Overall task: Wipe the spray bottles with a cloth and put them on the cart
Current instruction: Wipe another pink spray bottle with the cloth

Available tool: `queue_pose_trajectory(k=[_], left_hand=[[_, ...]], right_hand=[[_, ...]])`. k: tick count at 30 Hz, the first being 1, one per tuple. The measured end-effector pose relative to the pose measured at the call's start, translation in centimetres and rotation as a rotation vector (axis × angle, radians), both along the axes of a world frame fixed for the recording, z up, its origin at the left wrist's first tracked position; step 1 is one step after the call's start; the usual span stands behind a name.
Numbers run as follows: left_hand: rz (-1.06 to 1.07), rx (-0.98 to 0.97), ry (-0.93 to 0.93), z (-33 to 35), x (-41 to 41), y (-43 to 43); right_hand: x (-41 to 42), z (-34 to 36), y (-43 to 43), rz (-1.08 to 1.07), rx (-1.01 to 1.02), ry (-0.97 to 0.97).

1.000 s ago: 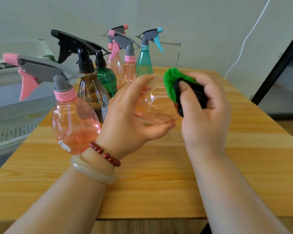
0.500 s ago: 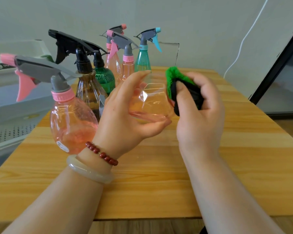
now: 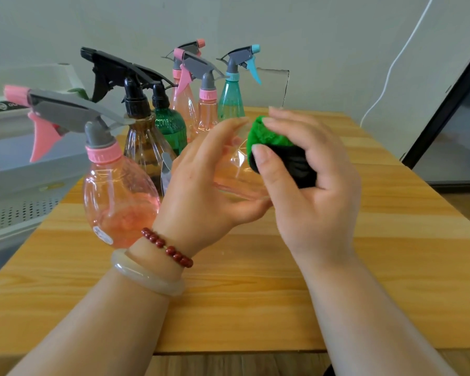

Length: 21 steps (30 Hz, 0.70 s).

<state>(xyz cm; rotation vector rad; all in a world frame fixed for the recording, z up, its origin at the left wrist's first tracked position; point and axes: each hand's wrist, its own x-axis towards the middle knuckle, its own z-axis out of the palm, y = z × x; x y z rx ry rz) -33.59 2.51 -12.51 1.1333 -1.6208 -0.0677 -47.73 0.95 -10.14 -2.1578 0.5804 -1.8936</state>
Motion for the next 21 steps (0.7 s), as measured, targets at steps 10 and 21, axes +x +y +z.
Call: queue_pose_trajectory(k=[10,21], left_hand=[[-0.005,-0.037,-0.047,-0.3,-0.3,0.1],[-0.016,-0.033,-0.065,-0.4,-0.4,0.2]], right_hand=[[-0.5,0.4,-0.6,0.074,0.202,-0.201],[0.0,1.1,-0.7,0.115,0.739,-0.492]])
